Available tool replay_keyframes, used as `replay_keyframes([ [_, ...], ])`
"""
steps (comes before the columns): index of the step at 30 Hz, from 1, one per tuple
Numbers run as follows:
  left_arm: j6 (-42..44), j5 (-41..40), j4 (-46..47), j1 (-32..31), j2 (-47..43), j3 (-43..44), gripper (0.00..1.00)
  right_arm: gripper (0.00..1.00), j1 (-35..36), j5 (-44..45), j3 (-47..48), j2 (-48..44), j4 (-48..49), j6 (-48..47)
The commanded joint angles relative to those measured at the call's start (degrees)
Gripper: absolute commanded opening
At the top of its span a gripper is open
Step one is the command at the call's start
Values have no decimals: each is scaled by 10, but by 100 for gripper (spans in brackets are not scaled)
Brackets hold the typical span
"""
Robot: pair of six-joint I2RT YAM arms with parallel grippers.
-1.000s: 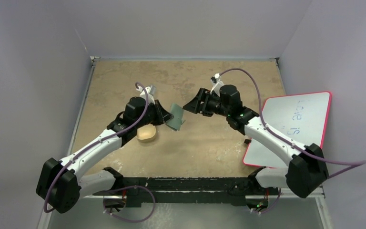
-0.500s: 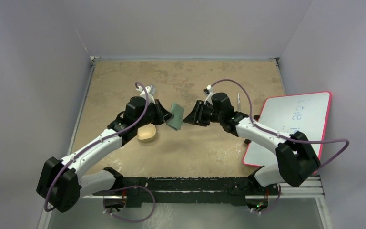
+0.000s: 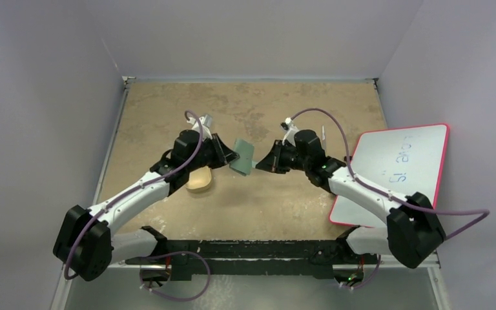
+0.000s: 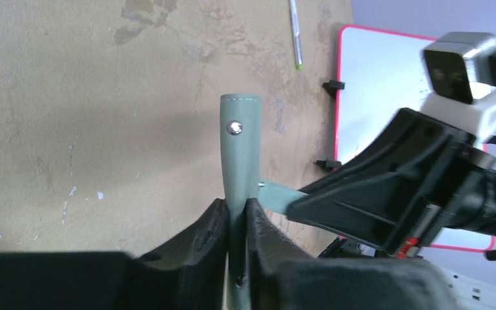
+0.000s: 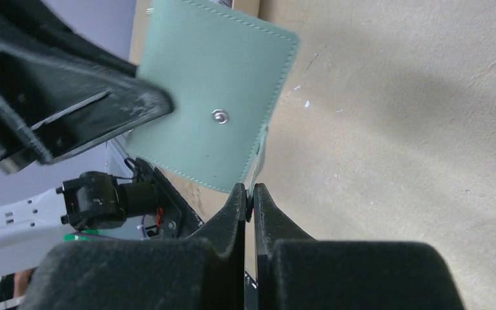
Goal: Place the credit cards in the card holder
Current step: Open the card holder at the center of the board.
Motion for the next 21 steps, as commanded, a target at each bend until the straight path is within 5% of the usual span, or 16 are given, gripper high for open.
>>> replay_keyframes([
  [1, -18, 5, 20, 0, 21, 3, 23, 0, 2, -6, -23, -52, -25, -62],
  [7, 7, -36, -31, 0, 30, -1, 45, 0, 2, -19, -66, -53, -37, -105],
  [21, 36, -12, -75, -2, 35, -8, 47, 0, 1, -40, -32, -21, -34, -131],
])
